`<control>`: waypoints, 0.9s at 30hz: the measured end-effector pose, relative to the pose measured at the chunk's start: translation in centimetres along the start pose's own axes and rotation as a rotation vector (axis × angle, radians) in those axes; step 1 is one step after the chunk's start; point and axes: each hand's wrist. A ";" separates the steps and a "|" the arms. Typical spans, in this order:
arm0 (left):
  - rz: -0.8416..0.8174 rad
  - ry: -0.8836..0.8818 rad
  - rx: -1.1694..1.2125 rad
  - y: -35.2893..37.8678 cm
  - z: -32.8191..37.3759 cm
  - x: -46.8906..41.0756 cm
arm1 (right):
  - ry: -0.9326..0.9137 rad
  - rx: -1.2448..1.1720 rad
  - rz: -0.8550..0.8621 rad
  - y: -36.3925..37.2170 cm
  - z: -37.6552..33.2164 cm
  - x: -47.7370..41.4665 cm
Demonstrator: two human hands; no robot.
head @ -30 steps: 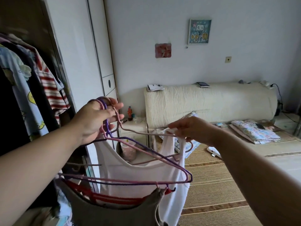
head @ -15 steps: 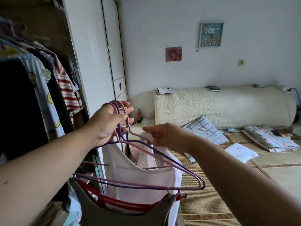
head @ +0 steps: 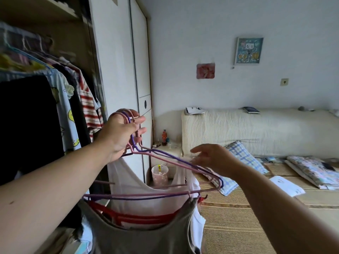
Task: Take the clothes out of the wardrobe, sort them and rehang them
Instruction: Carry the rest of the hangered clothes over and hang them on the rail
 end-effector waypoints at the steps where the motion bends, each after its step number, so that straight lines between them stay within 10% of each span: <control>1: 0.007 0.005 0.002 0.1 0.2 -0.1 | 0.009 -0.114 0.040 -0.8 0.7 0.5; 11: 0.043 0.027 0.066 1.1 2.1 -1.1 | 0.339 -0.812 -0.206 0.3 8.6 5.0; 27: 0.044 0.046 0.040 2.4 2.7 -1.6 | 0.037 -0.627 0.278 -1.0 6.0 2.2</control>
Point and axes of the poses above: each hand's wrist, its own x-axis away from the middle knuckle, its own y-axis out of the palm, z = x × y, and after that the axes turned 11 degrees about -x, right-handed
